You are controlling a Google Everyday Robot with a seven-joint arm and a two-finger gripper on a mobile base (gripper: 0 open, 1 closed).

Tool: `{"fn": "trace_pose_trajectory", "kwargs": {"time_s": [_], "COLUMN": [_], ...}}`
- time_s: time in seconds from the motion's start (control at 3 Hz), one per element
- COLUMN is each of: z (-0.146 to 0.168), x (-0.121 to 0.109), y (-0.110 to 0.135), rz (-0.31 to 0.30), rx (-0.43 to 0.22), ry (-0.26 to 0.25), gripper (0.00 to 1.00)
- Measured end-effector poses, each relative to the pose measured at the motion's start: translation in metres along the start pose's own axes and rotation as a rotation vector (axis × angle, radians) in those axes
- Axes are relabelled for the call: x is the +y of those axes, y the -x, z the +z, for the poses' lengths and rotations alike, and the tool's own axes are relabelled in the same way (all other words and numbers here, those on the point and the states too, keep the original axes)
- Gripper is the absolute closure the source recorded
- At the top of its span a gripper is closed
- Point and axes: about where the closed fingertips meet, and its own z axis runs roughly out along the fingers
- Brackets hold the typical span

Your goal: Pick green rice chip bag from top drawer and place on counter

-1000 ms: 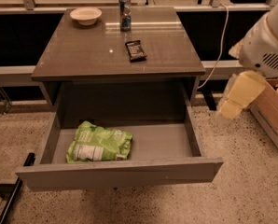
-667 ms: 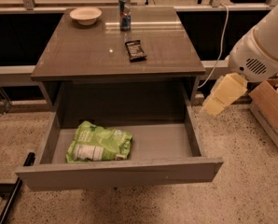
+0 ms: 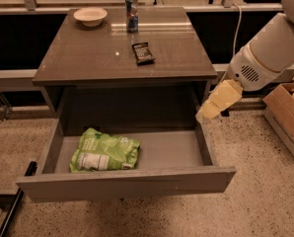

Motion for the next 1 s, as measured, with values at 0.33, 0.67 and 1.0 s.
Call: {"fn": "trace_pose_trajectory", "kwargs": {"time_s": [0.33,0.67,1.0], "z": [0.023,0.073,0.119], "x": [0.01,0.03,0.049], "y": [0.016,0.052,0.089], "rz": [0.024,0.043,0.024], "rx": [-0.039,-0.1,-0.132], "ry": [0.057,0.161,0.229], "gripper": [0.0,0.0,0.0]}}
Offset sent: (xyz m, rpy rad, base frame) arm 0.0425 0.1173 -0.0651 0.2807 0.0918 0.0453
